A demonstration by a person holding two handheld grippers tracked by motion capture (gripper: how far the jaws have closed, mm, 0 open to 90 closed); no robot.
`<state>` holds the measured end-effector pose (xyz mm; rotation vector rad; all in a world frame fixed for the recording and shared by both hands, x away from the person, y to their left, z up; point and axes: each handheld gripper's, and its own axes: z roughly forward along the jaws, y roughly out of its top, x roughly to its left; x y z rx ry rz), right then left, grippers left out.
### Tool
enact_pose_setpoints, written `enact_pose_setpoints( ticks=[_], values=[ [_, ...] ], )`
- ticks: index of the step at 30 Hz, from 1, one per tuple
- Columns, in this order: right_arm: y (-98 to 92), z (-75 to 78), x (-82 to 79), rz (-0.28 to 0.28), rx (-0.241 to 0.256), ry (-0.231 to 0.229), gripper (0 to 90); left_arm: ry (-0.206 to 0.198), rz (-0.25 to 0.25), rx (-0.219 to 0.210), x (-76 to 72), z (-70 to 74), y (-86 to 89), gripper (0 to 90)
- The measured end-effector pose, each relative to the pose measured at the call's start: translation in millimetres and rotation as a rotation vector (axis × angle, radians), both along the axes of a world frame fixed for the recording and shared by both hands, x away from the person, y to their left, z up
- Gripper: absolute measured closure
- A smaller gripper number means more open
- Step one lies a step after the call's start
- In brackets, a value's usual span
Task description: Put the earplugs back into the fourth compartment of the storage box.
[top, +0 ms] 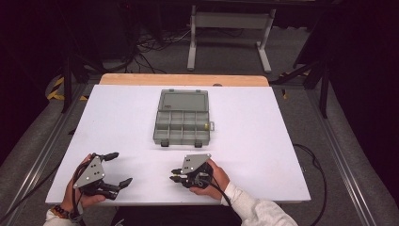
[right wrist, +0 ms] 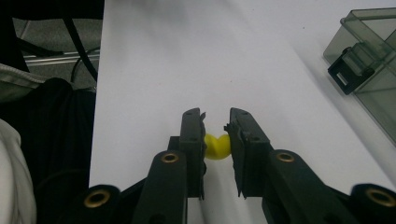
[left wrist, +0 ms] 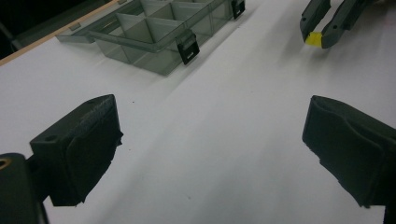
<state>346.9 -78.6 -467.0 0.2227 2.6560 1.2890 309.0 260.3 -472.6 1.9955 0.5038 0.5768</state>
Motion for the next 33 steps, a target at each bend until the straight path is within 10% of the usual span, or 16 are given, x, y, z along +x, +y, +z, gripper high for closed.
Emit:
enact_pose_setpoints(
  ticks=[33],
  values=[
    [-44.5, 62.1, 51.6, -0.177, 0.133, -0.097, 77.4, -0.002, 0.004, -0.011, -0.6, 1.0, 2.3, 5.3]
  ],
)
